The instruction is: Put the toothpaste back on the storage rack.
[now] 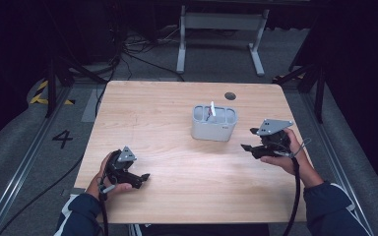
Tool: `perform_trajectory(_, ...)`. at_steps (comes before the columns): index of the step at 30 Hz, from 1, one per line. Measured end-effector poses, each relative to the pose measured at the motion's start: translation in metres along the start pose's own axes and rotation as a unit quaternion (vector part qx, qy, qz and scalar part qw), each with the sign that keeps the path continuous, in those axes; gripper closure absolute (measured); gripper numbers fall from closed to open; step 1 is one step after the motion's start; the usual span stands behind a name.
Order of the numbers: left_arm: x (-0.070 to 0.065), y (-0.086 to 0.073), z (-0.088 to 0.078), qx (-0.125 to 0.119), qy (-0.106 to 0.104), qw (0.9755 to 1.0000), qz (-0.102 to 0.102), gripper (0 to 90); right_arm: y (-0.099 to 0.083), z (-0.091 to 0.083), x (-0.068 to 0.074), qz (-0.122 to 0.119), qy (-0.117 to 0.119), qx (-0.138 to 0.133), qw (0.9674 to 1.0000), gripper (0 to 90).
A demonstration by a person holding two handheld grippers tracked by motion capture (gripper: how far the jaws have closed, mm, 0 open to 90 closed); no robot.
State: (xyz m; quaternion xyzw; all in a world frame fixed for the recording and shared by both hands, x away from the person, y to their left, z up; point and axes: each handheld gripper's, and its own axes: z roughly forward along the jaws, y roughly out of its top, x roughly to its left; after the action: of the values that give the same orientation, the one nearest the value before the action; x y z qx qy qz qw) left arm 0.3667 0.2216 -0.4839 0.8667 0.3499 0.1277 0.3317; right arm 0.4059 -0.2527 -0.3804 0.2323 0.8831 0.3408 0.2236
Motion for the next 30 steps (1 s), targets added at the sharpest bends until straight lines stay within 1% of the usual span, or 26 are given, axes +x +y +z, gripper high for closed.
perform_trajectory(2, 0.0, 0.0, 0.0, 0.0, 0.0, 1.0, 0.0, 0.3, -0.001, 0.0, 0.0, -0.002, 0.0, 0.002, 1.0, 34.8)
perform_trajectory(8, 0.0, 0.0, 0.0, 0.0, 0.0, 1.0, 0.0, 0.3, -0.012, -0.004, 0.004, -0.004, -0.003, 0.01, 0.9999, 34.2)
perform_trajectory(9, 0.0, 0.0, 0.0, 0.001, 0.0, 1.0, 0.0, 0.3, -0.016, -0.004, 0.004, -0.006, -0.003, 0.012, 0.9999, 34.1)
perform_trajectory(12, 0.0, 0.0, 0.0, 0.0, 0.001, 1.0, 0.0, 0.3, -0.023, -0.006, 0.005, 0.0, -0.005, 0.013, 0.9999, 34.1)
perform_trajectory(13, 0.0, 0.0, 0.0, 0.0, 0.001, 1.0, 0.0, 0.3, -0.026, -0.006, 0.005, -0.003, -0.01, 0.014, 0.9999, 34.2)
perform_trajectory(16, 0.0, 0.0, 0.0, 0.0, 0.0, 1.0, 0.0, 0.3, -0.035, -0.008, 0.006, 0.004, -0.01, 0.014, 0.9998, 34.2)
perform_trajectory(21, 0.0, 0.0, 0.0, 0.0, 0.0, 1.0, 0.0, 0.3, -0.05, -0.011, 0.008, 0.002, -0.016, 0.016, 0.9997, 33.9)
perform_trajectory(22, 0.0, 0.0, 0.0, 0.0, 0.0, 1.0, 0.0, 0.3, -0.05, -0.011, 0.008, 0.002, -0.016, 0.016, 0.9997, 33.9)
perform_trajectory(24, 0.0, 0.0, 0.0, 0.001, 0.0, 1.0, 0.0, 0.3, -0.057, -0.013, 0.009, 0.01, -0.015, 0.017, 0.9997, 33.5)
perform_trajectory(27, 0.0, 0.0, 0.0, 0.0, 0.0, 1.0, 0.0, 0.3, -0.067, -0.015, 0.009, 0.016, -0.021, 0.015, 0.9995, 32.7)
perform_trajectory(30, 0.0, 0.0, 0.0, 0.001, 0.0, 1.0, 0.0, 0.3, -0.076, -0.018, 0.008, 0.023, -0.022, 0.01, 0.9994, 32.5)
